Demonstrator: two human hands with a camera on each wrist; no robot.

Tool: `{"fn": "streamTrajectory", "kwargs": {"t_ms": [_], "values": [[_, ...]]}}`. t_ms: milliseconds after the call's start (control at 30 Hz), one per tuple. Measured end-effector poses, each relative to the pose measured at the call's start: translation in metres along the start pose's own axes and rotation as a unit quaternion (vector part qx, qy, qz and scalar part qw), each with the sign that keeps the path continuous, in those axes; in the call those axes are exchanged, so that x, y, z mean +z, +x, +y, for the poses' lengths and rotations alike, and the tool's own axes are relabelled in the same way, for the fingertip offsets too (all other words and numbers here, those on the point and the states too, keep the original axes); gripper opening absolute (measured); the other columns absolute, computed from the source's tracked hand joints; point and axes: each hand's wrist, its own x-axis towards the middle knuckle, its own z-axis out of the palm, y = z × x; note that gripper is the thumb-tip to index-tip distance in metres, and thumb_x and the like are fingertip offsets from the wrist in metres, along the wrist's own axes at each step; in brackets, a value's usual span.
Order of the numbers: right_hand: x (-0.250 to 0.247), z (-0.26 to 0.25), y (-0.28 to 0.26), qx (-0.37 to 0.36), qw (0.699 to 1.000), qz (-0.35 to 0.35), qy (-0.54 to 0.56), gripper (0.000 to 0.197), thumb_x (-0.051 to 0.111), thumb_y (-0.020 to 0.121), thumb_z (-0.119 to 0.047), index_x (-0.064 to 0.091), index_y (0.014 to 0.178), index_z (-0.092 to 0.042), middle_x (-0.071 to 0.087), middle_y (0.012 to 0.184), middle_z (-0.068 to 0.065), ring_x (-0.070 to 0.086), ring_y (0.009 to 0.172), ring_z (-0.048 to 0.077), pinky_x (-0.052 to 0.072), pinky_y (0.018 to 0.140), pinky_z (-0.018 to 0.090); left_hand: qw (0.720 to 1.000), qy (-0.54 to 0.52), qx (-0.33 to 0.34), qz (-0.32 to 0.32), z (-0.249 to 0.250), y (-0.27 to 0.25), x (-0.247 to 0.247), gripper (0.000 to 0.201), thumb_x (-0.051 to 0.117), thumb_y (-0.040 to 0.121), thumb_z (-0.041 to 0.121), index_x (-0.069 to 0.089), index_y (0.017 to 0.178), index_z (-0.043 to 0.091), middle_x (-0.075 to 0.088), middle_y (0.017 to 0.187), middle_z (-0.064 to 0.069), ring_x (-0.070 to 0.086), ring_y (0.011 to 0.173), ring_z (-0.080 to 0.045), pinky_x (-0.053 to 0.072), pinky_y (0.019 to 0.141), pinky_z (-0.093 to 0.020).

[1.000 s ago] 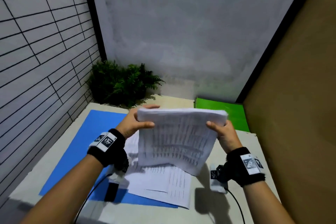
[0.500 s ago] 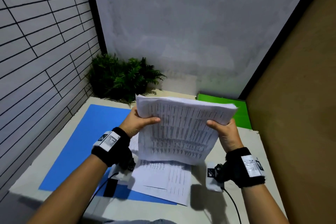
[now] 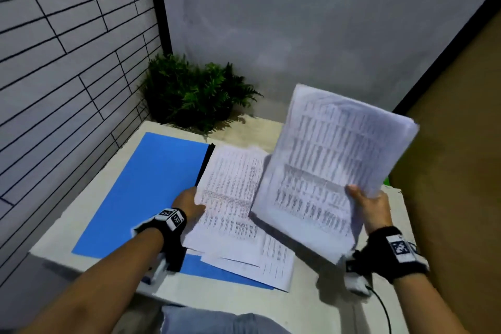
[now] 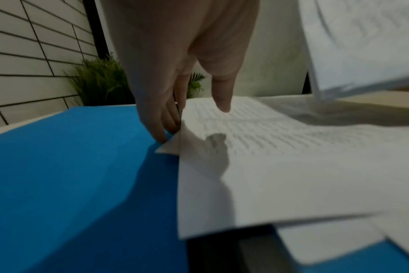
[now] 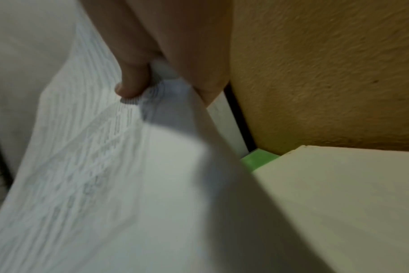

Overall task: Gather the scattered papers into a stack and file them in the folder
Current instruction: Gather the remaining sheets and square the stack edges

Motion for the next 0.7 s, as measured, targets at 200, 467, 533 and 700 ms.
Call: {"fn": "streamTrajectory", "kwargs": {"t_ms": [200, 467, 533, 700], "values": [[-0.021, 0.007, 0.007, 0.035, 0.998, 0.044, 0.026, 0.022, 0.073, 0.073, -0.012, 0.062, 0.088, -0.023, 0.067, 0.085, -0.012, 0.063, 0.078, 0.005, 0.051, 0.09, 0.035, 0.997, 0.075, -0.02, 0.007, -0.006, 0.01, 0.028, 0.066, 0.068, 0.078, 0.02, 0.035, 0.133, 0.002, 0.04, 0.132, -0.024, 0.042, 0.121, -0.038, 0.038, 0.101, -0.041], [-0.026, 0.015, 0.002, 0.071, 0.993, 0.094, 0.027, 0.035, 0.061, 0.082, 0.002, 0.053, 0.116, -0.004, 0.058, 0.086, -0.007, 0.056, 0.079, 0.009, 0.04, 0.091, 0.033, 0.974, 0.216, 0.041, 0.05, 0.029, 0.014, 0.072, 0.083, 0.057, 0.081, 0.047, 0.022, 0.137, -0.003, 0.023, 0.145, -0.021, 0.029, 0.128, -0.035, 0.031, 0.104, -0.042], [-0.032, 0.018, 0.003, 0.076, 0.991, 0.113, 0.014, 0.035, 0.062, 0.082, 0.0, 0.054, 0.116, -0.001, 0.059, 0.086, -0.004, 0.058, 0.082, 0.018, 0.039, 0.088, 0.03, 0.97, 0.238, 0.046, 0.024, 0.037, 0.014, 0.079, 0.088, 0.056, 0.081, 0.05, 0.015, 0.14, -0.002, 0.016, 0.149, -0.023, 0.023, 0.133, -0.036, 0.025, 0.108, -0.043], [-0.045, 0.022, 0.004, 0.097, 0.986, 0.133, -0.031, 0.007, 0.064, 0.082, -0.005, 0.06, 0.086, -0.001, 0.058, 0.1, 0.015, 0.055, 0.077, 0.022, 0.039, 0.084, 0.032, 0.963, 0.27, 0.01, -0.016, 0.046, 0.02, 0.079, 0.103, 0.061, 0.075, 0.056, 0.01, 0.14, -0.006, 0.014, 0.149, -0.022, 0.021, 0.134, -0.035, 0.026, 0.109, -0.04]]}}
